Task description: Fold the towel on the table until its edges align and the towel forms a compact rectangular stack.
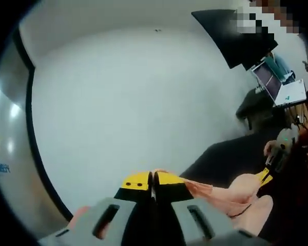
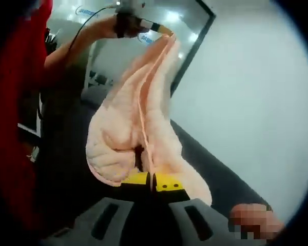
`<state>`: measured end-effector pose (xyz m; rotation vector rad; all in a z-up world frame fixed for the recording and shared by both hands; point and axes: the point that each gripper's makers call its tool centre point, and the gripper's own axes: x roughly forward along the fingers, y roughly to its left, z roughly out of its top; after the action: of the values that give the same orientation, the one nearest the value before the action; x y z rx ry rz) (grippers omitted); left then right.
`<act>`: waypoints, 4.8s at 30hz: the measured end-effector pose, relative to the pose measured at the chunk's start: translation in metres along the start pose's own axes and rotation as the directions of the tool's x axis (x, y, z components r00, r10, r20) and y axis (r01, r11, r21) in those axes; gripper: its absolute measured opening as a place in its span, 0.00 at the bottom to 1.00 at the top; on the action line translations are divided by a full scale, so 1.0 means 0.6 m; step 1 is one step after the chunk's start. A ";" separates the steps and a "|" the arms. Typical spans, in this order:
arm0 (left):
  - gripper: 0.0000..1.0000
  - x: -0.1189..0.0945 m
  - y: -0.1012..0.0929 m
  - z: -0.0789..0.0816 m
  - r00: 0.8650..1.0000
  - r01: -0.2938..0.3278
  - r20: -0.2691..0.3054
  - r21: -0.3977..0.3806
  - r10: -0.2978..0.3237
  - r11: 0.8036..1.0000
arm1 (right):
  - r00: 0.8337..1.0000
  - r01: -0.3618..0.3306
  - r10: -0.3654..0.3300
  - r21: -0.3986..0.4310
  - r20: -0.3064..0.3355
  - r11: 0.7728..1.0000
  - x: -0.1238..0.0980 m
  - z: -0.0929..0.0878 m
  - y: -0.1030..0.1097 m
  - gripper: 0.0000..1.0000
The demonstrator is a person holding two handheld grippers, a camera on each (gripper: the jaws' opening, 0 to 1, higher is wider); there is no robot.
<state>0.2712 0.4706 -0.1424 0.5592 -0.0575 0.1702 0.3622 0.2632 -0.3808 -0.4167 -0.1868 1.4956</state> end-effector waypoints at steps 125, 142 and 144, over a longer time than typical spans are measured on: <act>0.05 0.205 -0.408 0.021 0.864 0.502 0.081 -0.076 -0.496 0.862 | 0.691 0.586 -0.626 -0.228 -0.362 0.778 -0.239 -0.248 -0.310 0.19; 0.34 0.070 -0.562 -0.046 0.640 0.734 0.062 -0.346 -0.766 0.585 | 0.680 0.599 -0.634 -0.219 -0.369 0.770 -0.241 -0.246 -0.311 0.19; 0.33 0.092 -0.487 -0.057 0.717 0.664 0.052 -0.356 -0.695 0.658 | 0.677 0.601 -0.637 -0.222 -0.369 0.768 -0.241 -0.247 -0.311 0.19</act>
<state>0.3771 0.2532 -0.3183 0.1778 0.2127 -0.5575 0.5786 0.0935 -0.4260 -0.6622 -0.0292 0.6905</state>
